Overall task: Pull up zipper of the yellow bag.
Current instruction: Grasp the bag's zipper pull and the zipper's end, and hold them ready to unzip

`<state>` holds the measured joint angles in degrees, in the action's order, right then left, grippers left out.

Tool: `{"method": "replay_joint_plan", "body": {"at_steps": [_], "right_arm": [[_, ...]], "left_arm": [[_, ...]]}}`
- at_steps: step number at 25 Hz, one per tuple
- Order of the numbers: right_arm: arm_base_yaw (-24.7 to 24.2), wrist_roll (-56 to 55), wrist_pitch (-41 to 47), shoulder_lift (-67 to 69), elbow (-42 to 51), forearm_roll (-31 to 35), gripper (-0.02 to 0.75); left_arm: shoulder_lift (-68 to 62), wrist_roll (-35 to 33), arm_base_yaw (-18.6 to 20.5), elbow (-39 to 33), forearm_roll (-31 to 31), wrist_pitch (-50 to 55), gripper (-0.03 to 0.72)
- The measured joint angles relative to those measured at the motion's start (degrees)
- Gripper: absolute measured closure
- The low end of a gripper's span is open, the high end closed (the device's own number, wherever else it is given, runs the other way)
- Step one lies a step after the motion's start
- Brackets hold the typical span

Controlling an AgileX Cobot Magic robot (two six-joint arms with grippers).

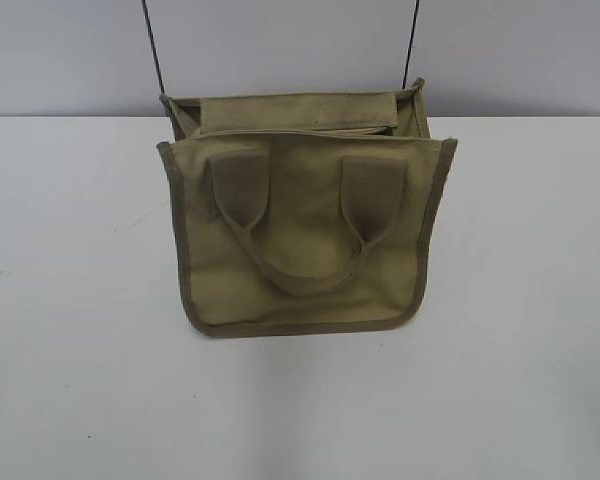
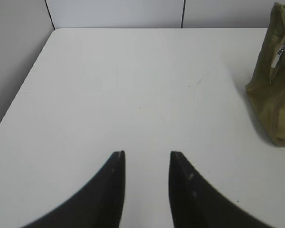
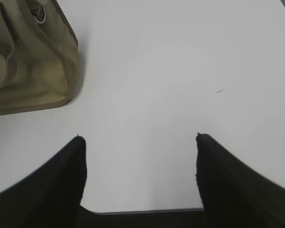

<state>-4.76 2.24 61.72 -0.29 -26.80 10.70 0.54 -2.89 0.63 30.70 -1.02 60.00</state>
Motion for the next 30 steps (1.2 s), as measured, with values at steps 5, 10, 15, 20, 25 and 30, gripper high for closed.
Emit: {"method": "replay_joint_plan", "body": {"at_steps": [5,10,15,20,25,30], "right_arm": [[0.0,0.0,0.0,0.0,0.0,0.0,0.213],[0.0,0.0,0.0,0.0,0.0,0.0,0.213],[0.0,0.0,0.0,0.0,0.0,0.0,0.213],[0.0,0.0,0.0,0.0,0.0,0.0,0.214],[0.0,0.0,0.0,0.0,0.0,0.0,0.214],[0.0,0.0,0.0,0.0,0.0,0.0,0.214]], "left_arm": [[0.0,0.0,0.0,0.0,0.0,0.0,0.448],[0.0,0.0,0.0,0.0,0.0,0.0,0.448],[0.0,0.0,0.0,0.0,0.0,0.0,0.448],[0.0,0.0,0.0,0.0,0.0,0.0,0.448],[0.0,0.0,0.0,0.0,0.0,0.0,0.448],[0.0,0.0,0.0,0.0,0.0,0.0,0.447]]}}
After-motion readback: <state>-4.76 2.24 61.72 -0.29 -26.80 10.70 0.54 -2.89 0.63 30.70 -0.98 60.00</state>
